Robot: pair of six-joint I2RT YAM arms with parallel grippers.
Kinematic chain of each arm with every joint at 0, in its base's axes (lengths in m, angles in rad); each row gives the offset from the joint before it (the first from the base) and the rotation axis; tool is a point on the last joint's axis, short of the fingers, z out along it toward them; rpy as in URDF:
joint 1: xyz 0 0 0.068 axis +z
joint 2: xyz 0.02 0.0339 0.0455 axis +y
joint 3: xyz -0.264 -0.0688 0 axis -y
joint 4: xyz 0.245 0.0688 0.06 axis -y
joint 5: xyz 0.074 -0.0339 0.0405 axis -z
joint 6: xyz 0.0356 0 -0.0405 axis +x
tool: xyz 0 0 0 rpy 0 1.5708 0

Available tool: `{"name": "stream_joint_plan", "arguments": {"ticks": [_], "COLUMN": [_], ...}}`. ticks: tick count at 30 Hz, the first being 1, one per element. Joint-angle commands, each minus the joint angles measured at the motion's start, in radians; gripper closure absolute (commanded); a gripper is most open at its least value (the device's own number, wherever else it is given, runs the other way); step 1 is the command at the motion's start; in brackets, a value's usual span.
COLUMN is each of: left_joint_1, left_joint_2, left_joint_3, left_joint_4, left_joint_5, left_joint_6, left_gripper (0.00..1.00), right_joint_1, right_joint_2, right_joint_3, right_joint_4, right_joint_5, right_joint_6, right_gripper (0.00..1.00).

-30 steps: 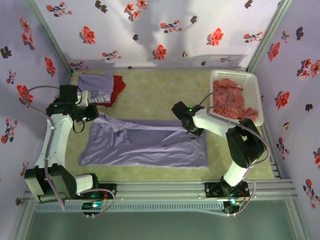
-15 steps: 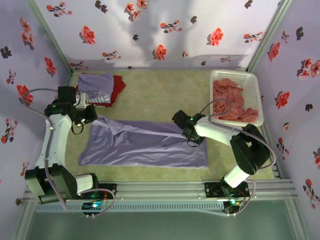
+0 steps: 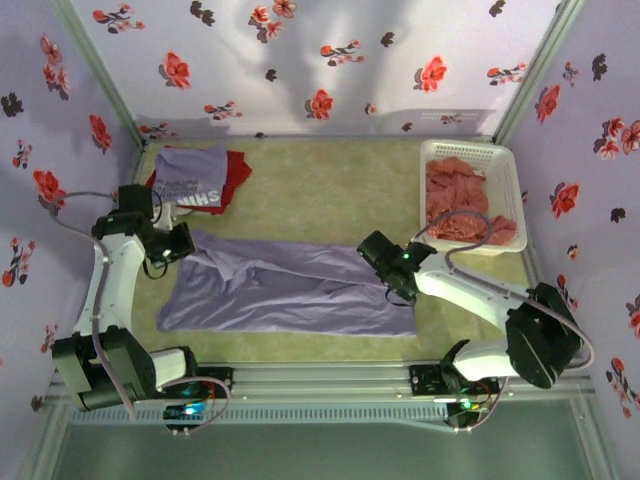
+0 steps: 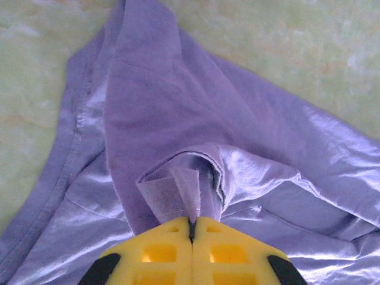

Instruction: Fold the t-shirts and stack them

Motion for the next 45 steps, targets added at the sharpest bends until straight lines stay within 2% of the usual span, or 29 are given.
{"name": "stream_joint_plan", "arguments": {"ticks": [1, 4, 10, 14, 17, 20, 24, 28, 31, 37, 40, 45], "left_joint_1": [0.009, 0.01, 0.026, 0.05, 0.064, 0.068, 0.068, 0.077, 0.092, 0.122, 0.127, 0.128], "left_joint_2": [-0.009, 0.005, 0.028, 0.087, 0.111, 0.124, 0.185, 0.256, 0.299, 0.313, 0.319, 0.294], "left_joint_3": [-0.001, 0.009, 0.017, 0.009, -0.009, -0.016, 0.055, 0.138, 0.161, 0.167, 0.175, 0.162], "left_joint_4": [-0.026, -0.054, -0.133, -0.196, -0.183, -0.133, -0.136, -0.167, -0.18, -0.163, -0.158, -0.076], "left_joint_5": [0.02, 0.026, 0.026, -0.008, -0.001, 0.06, 0.098, 0.1, 0.118, 0.192, 0.226, 0.296], "left_joint_6": [-0.026, -0.052, -0.102, -0.11, -0.11, -0.116, -0.099, -0.062, -0.027, -0.004, 0.002, -0.023], "left_gripper": [1.0, 1.0, 1.0, 0.98, 0.98, 0.98, 0.98, 0.98, 0.98, 0.98, 0.98, 0.98], "right_joint_1": [-0.042, -0.101, -0.169, -0.175, -0.173, -0.138, -0.023, 0.057, 0.103, 0.176, 0.213, 0.247], "right_joint_2": [0.019, 0.092, 0.198, 0.185, 0.182, 0.178, 0.216, 0.347, 0.477, 0.728, 0.811, 0.881], "right_joint_3": [0.034, 0.076, 0.048, 0.011, 0.041, 0.101, 0.202, 0.314, 0.435, 0.683, 0.781, 0.819], "right_joint_4": [-0.019, 0.0, 0.061, 0.093, 0.089, 0.125, 0.226, 0.422, 0.536, 0.675, 0.69, 0.738], "right_joint_5": [0.019, -0.093, -0.205, -0.213, -0.231, -0.289, -0.353, -0.464, -0.531, -0.679, -0.697, -0.728], "right_joint_6": [-0.101, -0.183, -0.224, -0.22, -0.268, -0.361, -0.36, -0.286, -0.29, -0.238, -0.196, -0.091], "right_gripper": [0.49, 0.49, 0.48, 0.49, 0.48, 0.48, 0.46, 0.45, 0.45, 0.46, 0.46, 0.47]}}
